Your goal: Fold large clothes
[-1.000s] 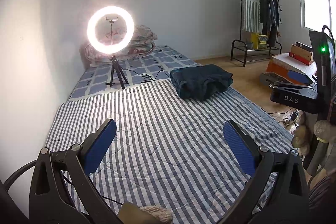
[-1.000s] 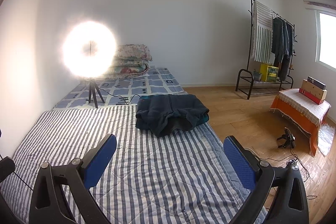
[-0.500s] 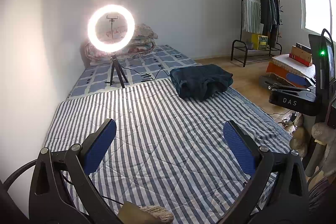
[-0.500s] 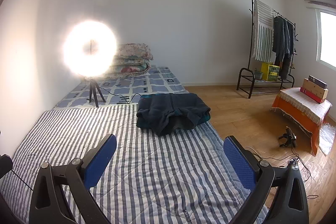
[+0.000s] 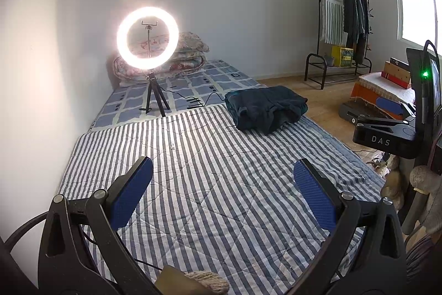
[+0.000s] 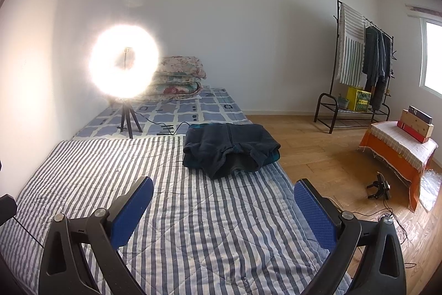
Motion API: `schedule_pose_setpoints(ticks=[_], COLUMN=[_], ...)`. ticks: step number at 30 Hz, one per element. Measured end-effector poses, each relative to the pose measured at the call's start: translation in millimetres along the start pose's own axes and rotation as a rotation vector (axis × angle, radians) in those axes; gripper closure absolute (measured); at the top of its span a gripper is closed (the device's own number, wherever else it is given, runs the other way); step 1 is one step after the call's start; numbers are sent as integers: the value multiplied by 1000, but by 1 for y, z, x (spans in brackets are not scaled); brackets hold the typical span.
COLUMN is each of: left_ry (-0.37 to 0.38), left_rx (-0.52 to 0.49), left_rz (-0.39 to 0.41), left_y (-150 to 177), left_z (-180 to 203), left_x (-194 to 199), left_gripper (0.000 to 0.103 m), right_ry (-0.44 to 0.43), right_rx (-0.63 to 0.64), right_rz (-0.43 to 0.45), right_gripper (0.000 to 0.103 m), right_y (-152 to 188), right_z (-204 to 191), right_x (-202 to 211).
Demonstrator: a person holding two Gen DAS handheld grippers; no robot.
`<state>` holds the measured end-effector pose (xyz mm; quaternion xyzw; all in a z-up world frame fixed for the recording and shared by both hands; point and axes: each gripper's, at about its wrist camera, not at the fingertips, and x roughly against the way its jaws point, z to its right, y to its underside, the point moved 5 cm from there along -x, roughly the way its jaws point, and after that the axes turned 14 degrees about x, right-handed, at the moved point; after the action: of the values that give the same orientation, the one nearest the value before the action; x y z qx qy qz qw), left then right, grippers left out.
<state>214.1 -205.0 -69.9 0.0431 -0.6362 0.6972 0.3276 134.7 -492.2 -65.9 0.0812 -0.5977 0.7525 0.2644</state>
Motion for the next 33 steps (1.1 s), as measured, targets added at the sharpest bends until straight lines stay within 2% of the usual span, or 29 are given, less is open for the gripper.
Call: schedule_pose_setpoints(ticks=[33], left_ry=[-4], left_rx=[-1], left_rz=[12], left_y=[-4], left_z=[-1], left_x=[3], left_gripper=[0], right_ry=[-9], right_rx=[10], right_rz=[2], right_gripper=[0], right_y=[0], right_z=[-1], right_x=[2])
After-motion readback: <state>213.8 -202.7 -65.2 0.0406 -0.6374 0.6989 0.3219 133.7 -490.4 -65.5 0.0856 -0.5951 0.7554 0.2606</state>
